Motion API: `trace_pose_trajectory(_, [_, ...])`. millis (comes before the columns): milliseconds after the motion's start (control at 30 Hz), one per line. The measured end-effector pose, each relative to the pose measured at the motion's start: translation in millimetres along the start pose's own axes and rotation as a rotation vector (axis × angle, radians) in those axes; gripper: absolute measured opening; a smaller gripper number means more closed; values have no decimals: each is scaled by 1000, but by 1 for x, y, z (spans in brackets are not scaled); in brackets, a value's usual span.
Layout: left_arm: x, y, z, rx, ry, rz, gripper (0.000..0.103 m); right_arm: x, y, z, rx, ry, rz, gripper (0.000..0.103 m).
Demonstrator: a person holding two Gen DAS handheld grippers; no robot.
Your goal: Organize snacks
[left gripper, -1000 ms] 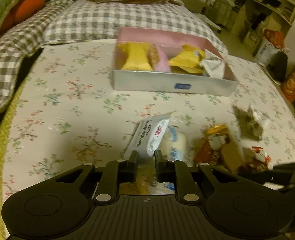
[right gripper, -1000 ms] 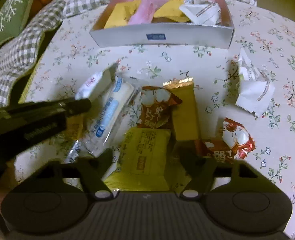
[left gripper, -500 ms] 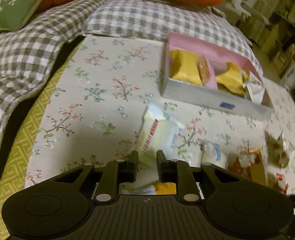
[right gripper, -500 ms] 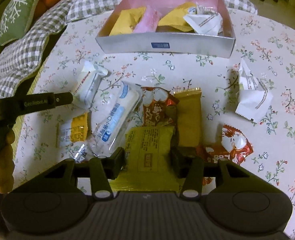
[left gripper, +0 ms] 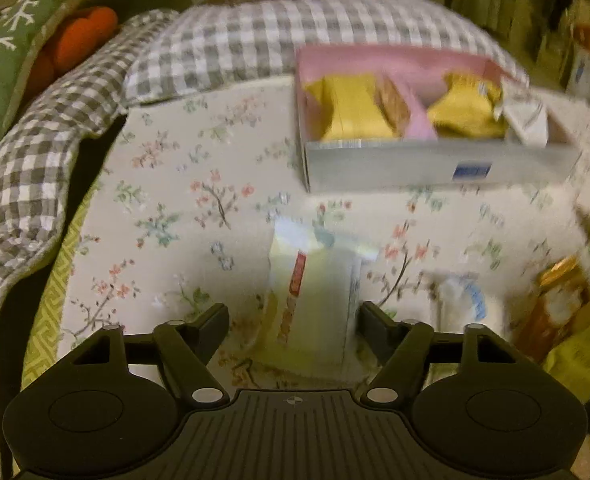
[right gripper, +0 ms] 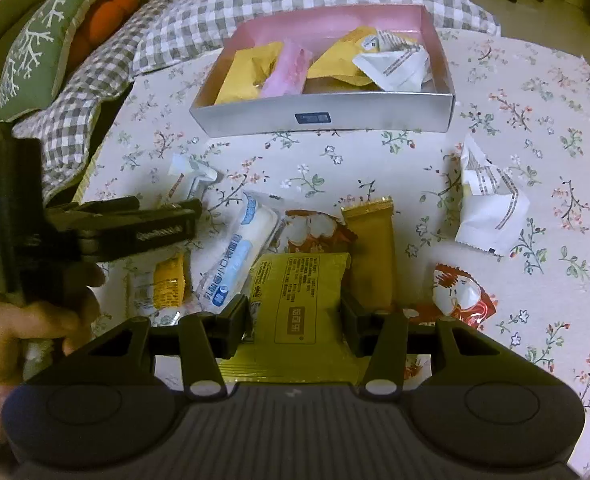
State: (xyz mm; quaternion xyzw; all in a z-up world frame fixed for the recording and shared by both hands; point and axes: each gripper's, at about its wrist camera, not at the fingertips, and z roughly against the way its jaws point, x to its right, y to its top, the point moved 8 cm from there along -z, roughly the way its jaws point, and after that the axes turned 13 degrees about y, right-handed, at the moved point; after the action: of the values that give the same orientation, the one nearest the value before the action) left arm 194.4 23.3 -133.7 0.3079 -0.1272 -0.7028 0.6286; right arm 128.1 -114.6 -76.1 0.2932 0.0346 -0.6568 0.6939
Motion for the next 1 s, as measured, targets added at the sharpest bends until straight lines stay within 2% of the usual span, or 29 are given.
trace_pose_trajectory(33, [0, 1, 0, 5, -9, 8, 54, 0, 1, 0, -1, 1, 0, 45])
trace_pose_trajectory(100, [-1, 2, 1, -13, -41, 38, 45, -1, 1, 0, 0, 5, 0, 45])
trace_pose_trajectory(533, [-6, -2, 4, -37, -27, 69, 45, -1, 1, 1, -2, 13, 11, 45])
trace_pose_trajectory(833, [-10, -6, 10, -90, -39, 106, 45, -3, 1, 1, -2, 17, 13, 45])
trace_pose_trajectory(1000, [-9, -3, 21, -77, -50, 110, 45, -4, 1, 0, -6, 19, 16, 45])
